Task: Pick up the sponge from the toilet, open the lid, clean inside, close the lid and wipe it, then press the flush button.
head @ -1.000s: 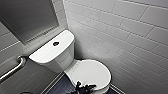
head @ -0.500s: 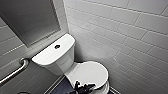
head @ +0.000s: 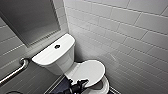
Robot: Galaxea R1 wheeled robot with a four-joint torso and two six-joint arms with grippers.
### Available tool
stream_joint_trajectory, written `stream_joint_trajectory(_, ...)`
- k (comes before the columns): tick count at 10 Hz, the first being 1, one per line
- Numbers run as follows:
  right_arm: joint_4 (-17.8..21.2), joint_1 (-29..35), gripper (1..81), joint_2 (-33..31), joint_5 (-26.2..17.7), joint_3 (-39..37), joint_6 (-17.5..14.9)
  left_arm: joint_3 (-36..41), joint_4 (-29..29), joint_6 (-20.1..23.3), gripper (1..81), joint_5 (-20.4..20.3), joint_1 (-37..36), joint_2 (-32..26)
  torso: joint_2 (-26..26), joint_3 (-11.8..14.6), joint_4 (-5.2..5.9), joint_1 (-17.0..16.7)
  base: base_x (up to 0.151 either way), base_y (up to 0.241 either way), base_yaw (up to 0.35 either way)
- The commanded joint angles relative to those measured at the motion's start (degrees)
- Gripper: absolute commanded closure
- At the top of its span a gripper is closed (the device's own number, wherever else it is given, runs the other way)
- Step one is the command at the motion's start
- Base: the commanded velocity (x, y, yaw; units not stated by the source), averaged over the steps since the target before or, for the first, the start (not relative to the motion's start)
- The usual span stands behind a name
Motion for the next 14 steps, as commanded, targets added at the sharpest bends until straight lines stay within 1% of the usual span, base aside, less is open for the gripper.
stream_joint_trajectory(1, -1.7, -2.5, 81.1, -0.6, -2.8, 0.1, -0.3, 3.2, 1.2, -7.5, 1.0, -5.2, -7.3, -4.0, 0.0, 0.0, 0.00, 0.0, 0.000, 0.000, 0.000)
stream_joint_trajectory(7, -1.6, -2.7, 81.1, -0.2, -2.8, -0.3, -0.1, -1.7, 0.4, -14.9, 1.0, -4.9, -8.0, -5.5, 0.0, 0.0, 0.00, 0.0, 0.000, 0.000, 0.000)
stream_joint_trajectory(11, -1.6, -2.8, 81.1, 1.0, -2.9, -1.7, 0.0, -3.2, 0.4, -17.7, 1.0, -4.6, -11.4, -7.2, 0.0, 0.0, 0.00, 0.0, 0.000, 0.000, 0.000)
stream_joint_trajectory(13, -1.6, -3.0, 81.1, 1.7, -2.9, -2.8, 0.0, -6.3, 0.5, -20.6, 1.0, -4.3, -13.2, -7.2, 0.0, 0.0, 0.00, 0.0, 0.000, 0.000, 0.000)
stream_joint_trajectory(14, -1.7, -3.1, 81.1, 1.8, -2.8, -3.1, 0.1, -7.4, 0.7, -20.9, 1.0, -4.3, -14.0, -7.1, 0.0, 0.0, 0.00, 0.0, 0.000, 0.000, 0.000)
